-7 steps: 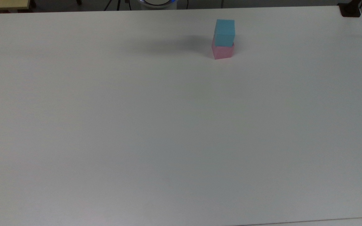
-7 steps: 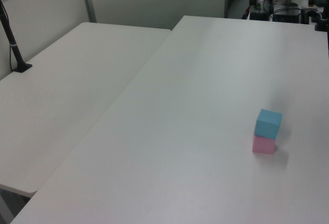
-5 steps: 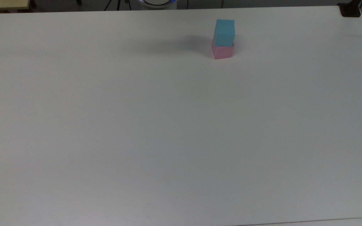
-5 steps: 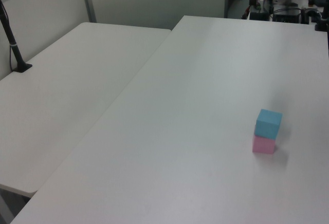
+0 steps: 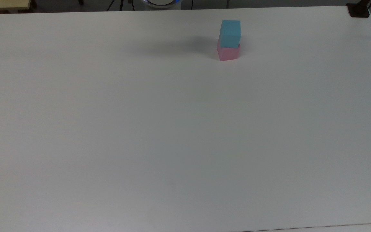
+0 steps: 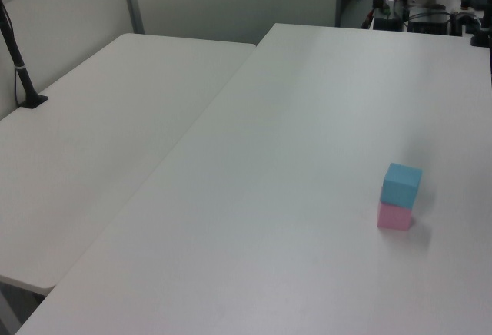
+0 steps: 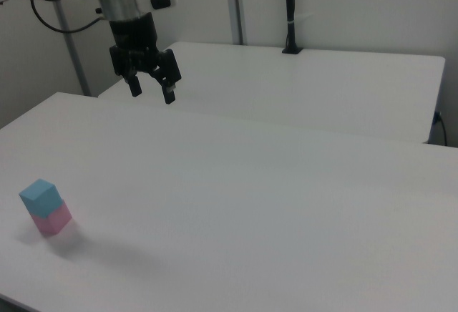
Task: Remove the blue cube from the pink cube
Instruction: 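Move the gripper toward the blue cube stacked on the pink cube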
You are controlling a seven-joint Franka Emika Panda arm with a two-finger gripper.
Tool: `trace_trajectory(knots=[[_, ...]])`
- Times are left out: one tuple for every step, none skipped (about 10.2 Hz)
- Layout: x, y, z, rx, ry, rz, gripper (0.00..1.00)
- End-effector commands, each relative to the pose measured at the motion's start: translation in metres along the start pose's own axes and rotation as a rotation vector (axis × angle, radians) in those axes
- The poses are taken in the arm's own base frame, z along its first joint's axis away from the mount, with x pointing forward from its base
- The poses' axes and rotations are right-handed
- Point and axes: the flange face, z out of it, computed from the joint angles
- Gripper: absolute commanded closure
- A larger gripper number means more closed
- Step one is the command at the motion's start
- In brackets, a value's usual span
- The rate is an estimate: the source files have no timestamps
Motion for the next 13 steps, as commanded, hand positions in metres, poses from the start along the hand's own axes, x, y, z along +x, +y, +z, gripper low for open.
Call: trace_trajectory(knots=[[-0.003, -0.002, -0.001, 0.006, -0.02, -0.01, 0.0], [-0.003, -0.003, -0.001, 0.006, -0.021, -0.01, 0.0], [-0.003, -0.003, 0.0, 0.005, -0.024, -0.022, 0.0], [-0.004, -0.003, -0.001, 0.003, -0.026, -0.038, 0.0], [-0.005, -0.003, 0.001, 0.006, -0.035, -0.086, 0.0], [-0.009, -0.003, 0.003, 0.009, -0.071, -0.161, 0.0], [-0.013, -0.009, 0.006, 0.013, -0.102, -0.251, 0.0], [-0.017, -0.018, 0.007, 0.019, -0.118, -0.308, 0.0], [-0.019, -0.054, 0.011, 0.018, -0.123, -0.365, 0.0], [-0.024, -0.089, 0.027, 0.013, -0.153, -0.398, 0.0], [-0.032, -0.125, 0.041, 0.003, -0.182, -0.381, 0.0], [-0.041, -0.157, 0.056, 0.02, -0.209, -0.344, 0.01], [-0.048, -0.183, 0.073, 0.084, -0.223, -0.309, 0.03]])
